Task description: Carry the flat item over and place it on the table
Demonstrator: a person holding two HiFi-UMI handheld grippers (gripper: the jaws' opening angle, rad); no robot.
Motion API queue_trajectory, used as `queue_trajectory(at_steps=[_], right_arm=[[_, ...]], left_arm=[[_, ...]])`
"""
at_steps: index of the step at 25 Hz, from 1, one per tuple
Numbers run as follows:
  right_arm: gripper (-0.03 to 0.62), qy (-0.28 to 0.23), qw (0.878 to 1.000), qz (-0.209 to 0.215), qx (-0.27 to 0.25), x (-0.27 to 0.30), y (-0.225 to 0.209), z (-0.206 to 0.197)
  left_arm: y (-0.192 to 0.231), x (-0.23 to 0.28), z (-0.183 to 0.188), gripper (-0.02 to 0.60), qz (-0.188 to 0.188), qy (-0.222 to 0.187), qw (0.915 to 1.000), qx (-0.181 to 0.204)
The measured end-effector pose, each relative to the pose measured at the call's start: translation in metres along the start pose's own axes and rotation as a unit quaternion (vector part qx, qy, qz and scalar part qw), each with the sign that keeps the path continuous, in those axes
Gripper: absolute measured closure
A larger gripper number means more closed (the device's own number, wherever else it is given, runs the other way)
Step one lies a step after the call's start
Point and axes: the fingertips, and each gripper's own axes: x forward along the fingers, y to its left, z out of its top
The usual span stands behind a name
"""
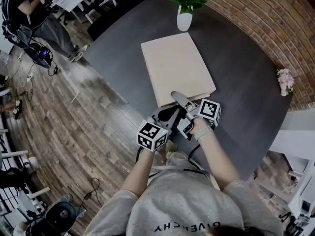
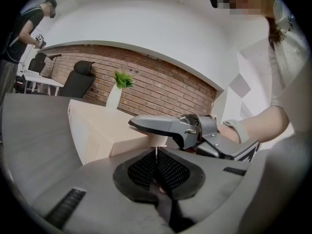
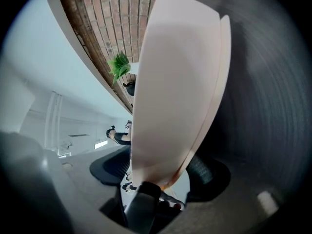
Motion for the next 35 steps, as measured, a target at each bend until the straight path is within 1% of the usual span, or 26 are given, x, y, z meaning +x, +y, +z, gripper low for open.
queue_trajectory(at_steps=[3,10,13,17,21,25,26,27,29,32,35], right_arm=[[0.258,0.006,1.0,-0.001,0.003,-0.005,-0.004,-0.005],[0.258,0.004,0.999,-0.023,0.023,-0.021,-0.016,-0.011],[0.256,0.007,0.999,-0.022,0.027,-0.024,-0.021,-0.014],[0.256,-0.007,0.999,-0.023,0.038,-0.029,-0.017,-0.012],[0.258,-0.012,0.999,-0.024,0.027,-0.035,-0.013,-0.012],[0.283,-0.014,0.999,-0.028,-0.017,-0.043,-0.01,-0.009],[0.313,-0.016,0.999,-0.034,-0.029,-0.047,-0.009,-0.008],[0.36,-0.019,0.998,-0.038,-0.042,-0.05,-0.008,-0.007],[0.428,-0.022,0.996,-0.039,-0.079,-0.055,-0.002,-0.003],[0.49,-0.023,0.987,-0.041,-0.151,-0.061,0.009,0.003],[0.553,-0.025,0.973,-0.051,-0.223,-0.067,0.019,0.008]], left_arm=[[-0.001,0.001,-0.003,0.574,0.001,0.004,1.0,-0.003],[-0.005,0.008,-0.009,0.574,-0.001,0.012,0.9999,-0.01],[0.0,0.007,-0.01,0.574,0.001,0.01,0.9998,-0.014],[0.007,0.005,-0.01,0.574,0.0,0.012,0.9998,-0.015],[0.007,0.002,-0.012,0.574,0.0,0.014,0.9998,-0.017],[0.008,-0.004,-0.009,0.574,0.003,0.008,0.9999,-0.014],[0.009,-0.006,-0.007,0.574,0.002,0.006,0.9999,-0.014],[0.009,-0.007,-0.006,0.574,0.001,0.004,0.9999,-0.014],[0.01,-0.01,-0.002,0.574,0.0,0.0,0.9999,-0.011],[0.011,-0.014,0.005,0.574,0.0,-0.005,1.0,-0.008],[0.01,-0.016,0.01,0.574,-0.004,-0.01,0.9999,-0.005]])
